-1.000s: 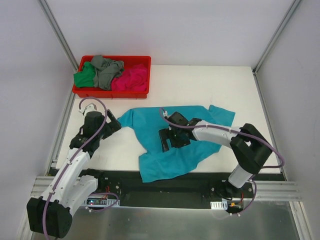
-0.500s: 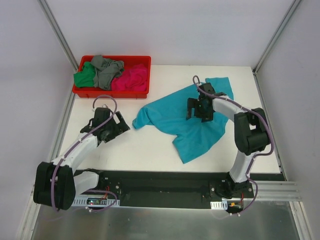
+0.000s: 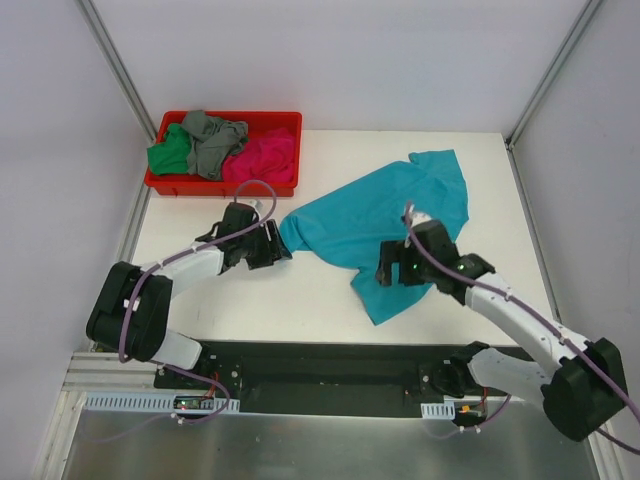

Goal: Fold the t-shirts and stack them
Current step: Flatten out the tshirt

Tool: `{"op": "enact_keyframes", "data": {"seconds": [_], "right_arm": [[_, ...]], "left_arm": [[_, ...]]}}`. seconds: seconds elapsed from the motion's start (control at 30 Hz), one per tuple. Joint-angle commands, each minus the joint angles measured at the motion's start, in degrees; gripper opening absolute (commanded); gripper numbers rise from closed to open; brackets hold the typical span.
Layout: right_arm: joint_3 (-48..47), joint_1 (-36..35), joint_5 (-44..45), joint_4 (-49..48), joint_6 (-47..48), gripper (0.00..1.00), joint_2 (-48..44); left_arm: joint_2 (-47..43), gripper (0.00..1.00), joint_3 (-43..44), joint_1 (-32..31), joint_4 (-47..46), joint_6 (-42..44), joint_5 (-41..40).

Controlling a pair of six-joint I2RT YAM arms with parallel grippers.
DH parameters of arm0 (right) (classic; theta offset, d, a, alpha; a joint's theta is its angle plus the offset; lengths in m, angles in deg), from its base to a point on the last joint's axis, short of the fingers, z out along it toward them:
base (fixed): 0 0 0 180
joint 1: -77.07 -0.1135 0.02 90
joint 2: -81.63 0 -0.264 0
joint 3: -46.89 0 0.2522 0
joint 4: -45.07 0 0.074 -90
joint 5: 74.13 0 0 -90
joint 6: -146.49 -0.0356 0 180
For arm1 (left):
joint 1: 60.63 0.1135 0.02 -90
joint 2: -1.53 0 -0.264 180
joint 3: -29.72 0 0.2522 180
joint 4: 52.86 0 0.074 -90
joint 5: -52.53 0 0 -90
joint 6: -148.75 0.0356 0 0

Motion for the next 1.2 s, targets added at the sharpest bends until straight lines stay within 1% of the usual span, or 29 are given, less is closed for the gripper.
{"op": "enact_keyframes", "data": {"seconds": [0.0,0.1,0.13,0.17,0.23,0.37,0.43,0.53,0.6,0.73,0.77,0.8,0.97,1.03,1.1,1.13,1.17], "right_arm": [[5.7,-13.0,4.5,1.3,-5.7,0.97,-2.4],[5.8,-21.6,8.7,1.9,-8.6,0.98,-1.1],[5.5,-24.2,9.4,1.7,-9.0,0.98,-0.3],[5.3,-26.1,9.9,1.6,-9.1,0.99,0.7],[4.7,-29.9,12.3,2.0,-9.4,0.99,3.0],[2.3,-34.2,17.7,4.7,-11.0,0.99,8.9],[1.7,-35.8,18.8,4.6,-10.7,0.99,11.3],[2.2,-37.3,17.4,1.3,-9.1,0.99,15.5],[1.5,-37.3,17.9,1.8,-9.7,0.94,18.6],[0.6,-37.3,21.7,3.9,-12.0,0.86,22.8],[0.4,-37.2,22.6,4.4,-12.6,0.81,23.6],[0.2,-37.1,23.1,4.7,-12.8,0.74,24.0],[-0.5,-36.8,25.8,6.5,-14.6,0.34,23.2],[-1.4,-36.2,28.1,8.8,-15.0,0.23,21.9],[-2.0,-34.9,30.6,11.3,-15.2,0.11,19.5],[-2.3,-34.0,31.4,12.2,-15.0,0.03,17.8],[-2.7,-32.8,32.0,12.8,-14.4,0.0,16.2]], "left_arm": [[4.5,0.46,4.1,-2.0,-3.3,1.9,0.1],[6.7,0.21,5.9,-2.0,-3.2,2.3,-2.0],[7.0,0.1,6.5,-2.0,-2.7,2.5,-2.8],[7.0,0.02,6.7,-2.0,-2.0,2.5,-3.6],[6.6,0.0,6.7,-2.0,-1.8,2.8,-4.8],[4.6,0.0,5.7,-2.0,-1.8,2.9,-5.2],[3.6,0.0,5.1,-2.0,-1.8,2.7,-5.1],[2.1,0.0,4.3,-2.0,-1.8,2.2,-4.8],[1.2,0.0,3.8,-2.0,-1.7,2.1,-4.4],[-0.3,0.0,2.7,-2.0,-1.7,1.6,-4.8],[-0.4,0.0,2.5,-2.0,-1.7,1.5,-4.6],[-0.6,0.0,2.4,-2.0,-1.7,1.5,-4.5],[-1.9,0.0,2.0,-2.0,-0.9,1.5,-4.9],[-2.8,0.0,1.7,-1.9,-0.4,1.6,-5.1],[-4.1,0.0,1.8,-1.9,0.9,1.7,-5.1],[-4.9,0.0,1.8,-1.9,1.1,1.8,-5.2],[-5.8,0.0,1.9,-1.9,1.1,1.8,-5.2]]}}
